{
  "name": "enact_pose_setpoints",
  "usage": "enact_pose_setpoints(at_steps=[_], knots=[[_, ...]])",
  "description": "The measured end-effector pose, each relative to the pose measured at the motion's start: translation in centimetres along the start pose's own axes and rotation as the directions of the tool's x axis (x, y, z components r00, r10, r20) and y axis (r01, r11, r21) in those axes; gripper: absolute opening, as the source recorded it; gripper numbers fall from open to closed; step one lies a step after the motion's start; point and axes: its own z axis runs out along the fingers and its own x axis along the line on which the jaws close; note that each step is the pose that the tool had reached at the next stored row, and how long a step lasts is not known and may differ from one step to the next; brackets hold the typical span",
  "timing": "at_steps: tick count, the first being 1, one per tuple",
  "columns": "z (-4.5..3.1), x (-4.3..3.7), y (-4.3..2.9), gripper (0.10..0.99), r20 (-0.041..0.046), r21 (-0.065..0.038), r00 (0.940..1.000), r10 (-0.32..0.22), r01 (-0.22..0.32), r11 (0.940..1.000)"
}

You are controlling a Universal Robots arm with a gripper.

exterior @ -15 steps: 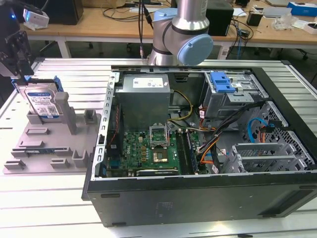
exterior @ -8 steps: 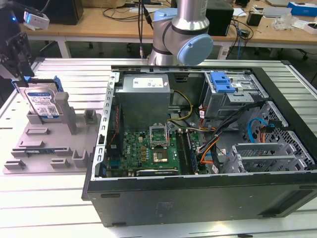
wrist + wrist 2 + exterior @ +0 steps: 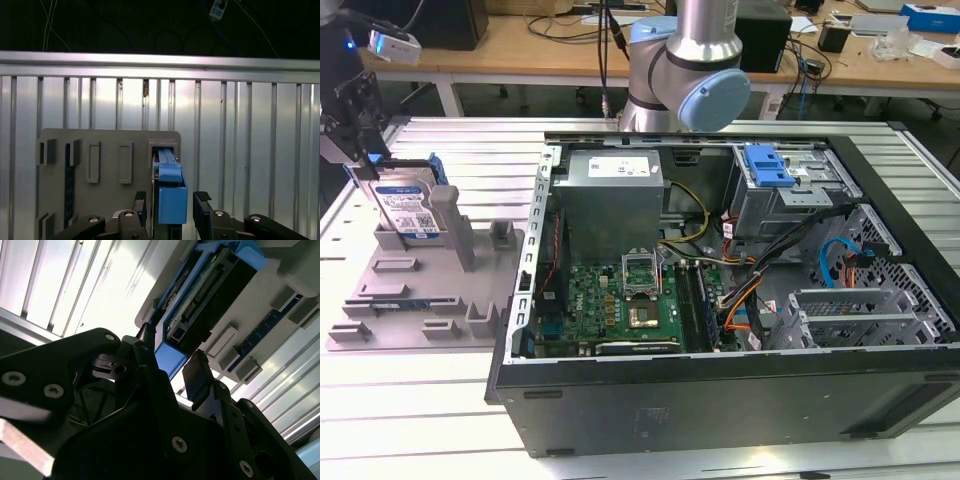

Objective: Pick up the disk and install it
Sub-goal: 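Pick up the disk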

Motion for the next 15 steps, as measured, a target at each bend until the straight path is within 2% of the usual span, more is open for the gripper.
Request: enact_pose_setpoints(at_steps=[15], knots=[[1.15,0.01,-0.01,0.498,0.0,0.0,1.0,0.0,0.0,1.0]])
